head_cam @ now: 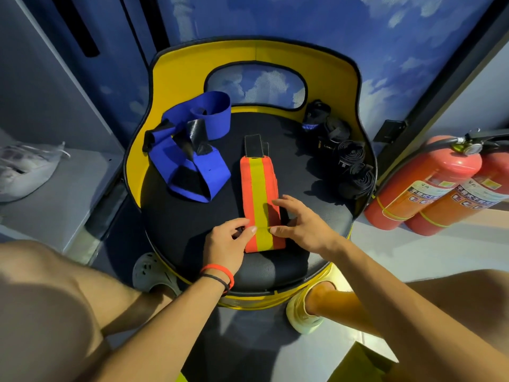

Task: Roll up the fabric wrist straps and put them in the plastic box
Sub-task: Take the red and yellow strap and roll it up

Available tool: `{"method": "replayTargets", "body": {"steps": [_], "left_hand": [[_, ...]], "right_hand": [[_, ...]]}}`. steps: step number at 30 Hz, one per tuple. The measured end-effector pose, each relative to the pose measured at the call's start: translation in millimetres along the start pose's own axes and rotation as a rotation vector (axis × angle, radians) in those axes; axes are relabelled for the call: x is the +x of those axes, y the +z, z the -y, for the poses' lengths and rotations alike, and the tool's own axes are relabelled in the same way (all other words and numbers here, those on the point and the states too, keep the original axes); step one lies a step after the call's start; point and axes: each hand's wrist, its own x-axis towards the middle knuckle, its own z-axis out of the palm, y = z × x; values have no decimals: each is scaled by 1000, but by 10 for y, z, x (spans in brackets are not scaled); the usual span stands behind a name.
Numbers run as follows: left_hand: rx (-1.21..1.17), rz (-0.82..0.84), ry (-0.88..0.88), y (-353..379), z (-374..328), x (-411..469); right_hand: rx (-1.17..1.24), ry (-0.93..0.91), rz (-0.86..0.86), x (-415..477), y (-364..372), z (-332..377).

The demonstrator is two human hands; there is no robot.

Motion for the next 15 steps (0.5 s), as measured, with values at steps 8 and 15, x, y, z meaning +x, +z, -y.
{"method": "replayTargets", "body": {"steps": [8, 15], "left_hand": [[-54, 48, 9, -15, 25, 74], [-39, 53, 29, -18, 13, 84]], "right_hand": [[-54, 13, 124, 182, -142, 89], [-34, 40, 168, 261, -167, 102]]}}
